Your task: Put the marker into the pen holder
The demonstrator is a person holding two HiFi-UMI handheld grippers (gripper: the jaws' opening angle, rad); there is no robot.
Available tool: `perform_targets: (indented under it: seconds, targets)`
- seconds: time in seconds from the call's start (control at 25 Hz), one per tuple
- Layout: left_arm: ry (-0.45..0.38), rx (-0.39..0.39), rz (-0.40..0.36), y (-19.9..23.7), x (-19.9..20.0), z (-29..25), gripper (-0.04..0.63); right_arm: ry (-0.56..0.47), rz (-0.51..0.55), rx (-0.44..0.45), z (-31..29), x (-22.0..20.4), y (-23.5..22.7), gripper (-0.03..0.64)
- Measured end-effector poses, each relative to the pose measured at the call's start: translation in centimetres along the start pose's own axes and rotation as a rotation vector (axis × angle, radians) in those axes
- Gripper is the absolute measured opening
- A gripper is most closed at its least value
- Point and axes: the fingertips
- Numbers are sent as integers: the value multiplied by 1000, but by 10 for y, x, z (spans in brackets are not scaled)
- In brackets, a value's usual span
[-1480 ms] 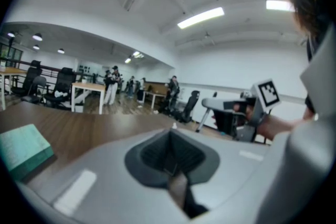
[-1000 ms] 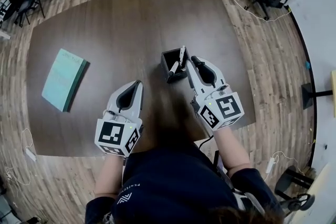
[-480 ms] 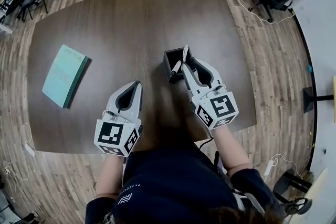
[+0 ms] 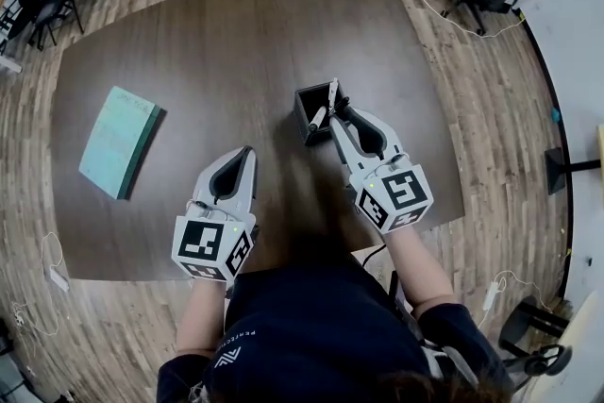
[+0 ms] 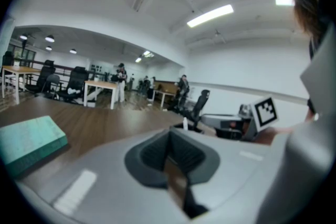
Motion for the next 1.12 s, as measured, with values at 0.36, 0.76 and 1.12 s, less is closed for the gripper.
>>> perform_targets:
  seconds: [0.36,0.76,1.12]
  targets:
    - [-15,-48,13,7,13,5,8,16,-98,-49,16,3,15,67]
    - [-6,-56,-8,14,17,24,8,22,-131,-109,36,4,29,35]
    - [5,-73,-23,8,15,37,8,34,-139,-120,52,1,43,3]
Point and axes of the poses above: the fingertips, and each gripper's own axes: z backward along the fingers, y to its left, x out of its top, and after that the axes turned 3 degrees about -y, right-handed
